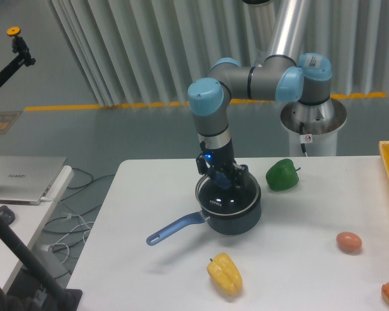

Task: Open the lid
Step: 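Lift the glass lid up off the saucepan rim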

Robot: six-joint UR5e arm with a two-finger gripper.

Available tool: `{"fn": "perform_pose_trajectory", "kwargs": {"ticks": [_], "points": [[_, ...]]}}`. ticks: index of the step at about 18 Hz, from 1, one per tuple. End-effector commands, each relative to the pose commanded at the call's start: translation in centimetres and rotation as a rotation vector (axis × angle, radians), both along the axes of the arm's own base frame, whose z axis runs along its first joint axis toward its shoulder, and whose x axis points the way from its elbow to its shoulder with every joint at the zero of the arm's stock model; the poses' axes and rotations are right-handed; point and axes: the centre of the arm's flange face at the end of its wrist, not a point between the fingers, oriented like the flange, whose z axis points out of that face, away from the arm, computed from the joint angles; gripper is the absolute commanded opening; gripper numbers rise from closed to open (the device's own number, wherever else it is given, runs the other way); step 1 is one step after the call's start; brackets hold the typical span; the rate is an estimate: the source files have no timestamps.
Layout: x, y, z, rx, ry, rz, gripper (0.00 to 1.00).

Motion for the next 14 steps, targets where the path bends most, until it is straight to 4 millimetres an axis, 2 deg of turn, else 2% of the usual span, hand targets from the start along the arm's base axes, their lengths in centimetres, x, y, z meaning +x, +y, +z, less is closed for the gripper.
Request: {"fn": "perform_pose_trajectory", "kwargs": {"ticks": [4,8,12,14], "points": [[-1.1,-0.3,1.6,0.023,0.016,0.016,0.48],[-3.7,-1.3,3.8,0.053,0.033,0.019,0.48],[-6.6,-3.6,5.8,0.04,0.036,-0.036,0.48],[-9.1,-4.8,6.4,0.03,0.037,-0.057,0.48]]}}
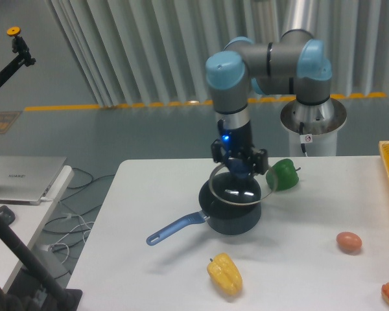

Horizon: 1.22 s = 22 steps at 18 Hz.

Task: Open the lid
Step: 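Lift the glass lid up off the saucepan rim, then carry the held lid away from the saucepan past the green pepper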

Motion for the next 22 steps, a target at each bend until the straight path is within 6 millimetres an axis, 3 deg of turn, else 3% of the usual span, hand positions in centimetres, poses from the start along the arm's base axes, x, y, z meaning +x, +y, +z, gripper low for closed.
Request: {"fn": "perform_pose_trajectory", "kwargs": {"ticks": [8,15,19,22], "points": [[-7.7,-4.5,0.7,-0.08,-0.027,-0.1,0.48],[-13.6,-7.9,-0.3,-0.148,-0.032,-0.202,0.48],[-17.0,-9.0,-2.1,-0.157,-0.059,-0.294,0.48],[-18.2,-8.7,-2.6,-0.16,-0.066,-0.331,0.47]]}}
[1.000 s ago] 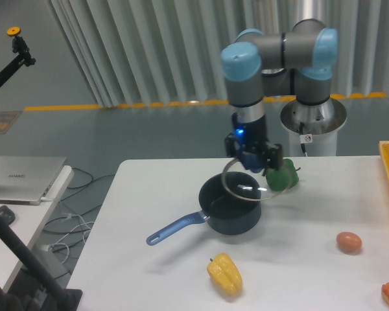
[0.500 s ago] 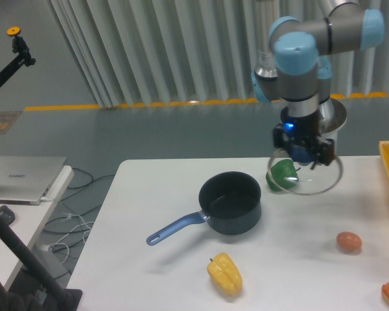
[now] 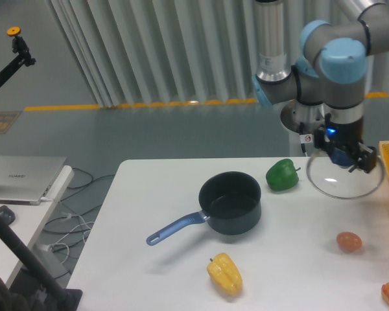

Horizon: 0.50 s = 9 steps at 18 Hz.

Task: Open the lid
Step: 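Carry the held lid away from the saucepan past the green pepper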

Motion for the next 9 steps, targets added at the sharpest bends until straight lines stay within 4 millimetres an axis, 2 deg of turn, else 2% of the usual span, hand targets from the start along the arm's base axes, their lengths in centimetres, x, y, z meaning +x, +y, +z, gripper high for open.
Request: {"fn": "perform_pose_trajectory", "kwargs": {"ticks": [5,9], "points": [[-0.3,0.6,-0.6,-0.003,-0.013,-0.049,0.47],[-0.5,1.4,-1.8,0.018,0.0,-0.05,0.48]]}}
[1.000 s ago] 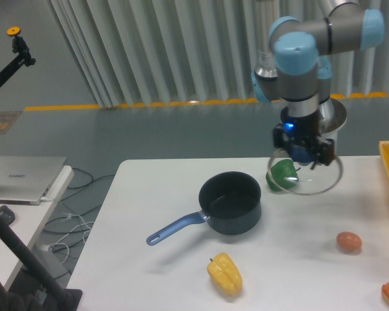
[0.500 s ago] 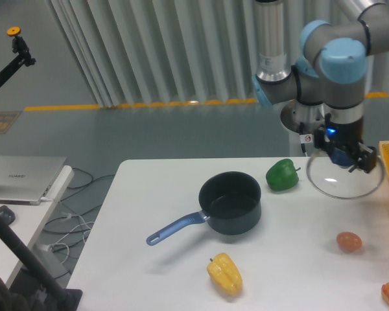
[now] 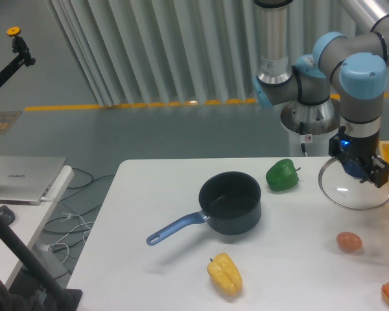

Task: Open the lid
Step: 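Carry the held lid away from the saucepan past the green pepper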

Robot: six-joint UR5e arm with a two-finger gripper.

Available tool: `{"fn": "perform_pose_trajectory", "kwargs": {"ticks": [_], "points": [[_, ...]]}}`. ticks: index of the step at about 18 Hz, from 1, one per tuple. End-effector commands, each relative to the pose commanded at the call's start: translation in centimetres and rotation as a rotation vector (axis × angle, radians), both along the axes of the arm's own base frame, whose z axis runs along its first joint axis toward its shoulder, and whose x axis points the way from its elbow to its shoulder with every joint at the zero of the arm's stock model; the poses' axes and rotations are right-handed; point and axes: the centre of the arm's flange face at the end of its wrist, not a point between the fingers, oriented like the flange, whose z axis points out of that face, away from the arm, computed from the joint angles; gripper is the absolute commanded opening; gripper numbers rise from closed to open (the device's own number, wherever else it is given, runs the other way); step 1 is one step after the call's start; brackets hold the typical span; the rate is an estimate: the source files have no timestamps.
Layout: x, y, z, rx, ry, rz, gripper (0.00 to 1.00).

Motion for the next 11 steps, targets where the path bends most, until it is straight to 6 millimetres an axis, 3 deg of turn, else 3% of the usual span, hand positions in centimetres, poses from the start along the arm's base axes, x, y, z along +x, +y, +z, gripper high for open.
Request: {"fn": "perform_pose_trajectory", "kwargs": {"ticks": [11], "points": [[0.57,0.51,-0.25,0.002,-0.007,-0.007,0.48]]}}
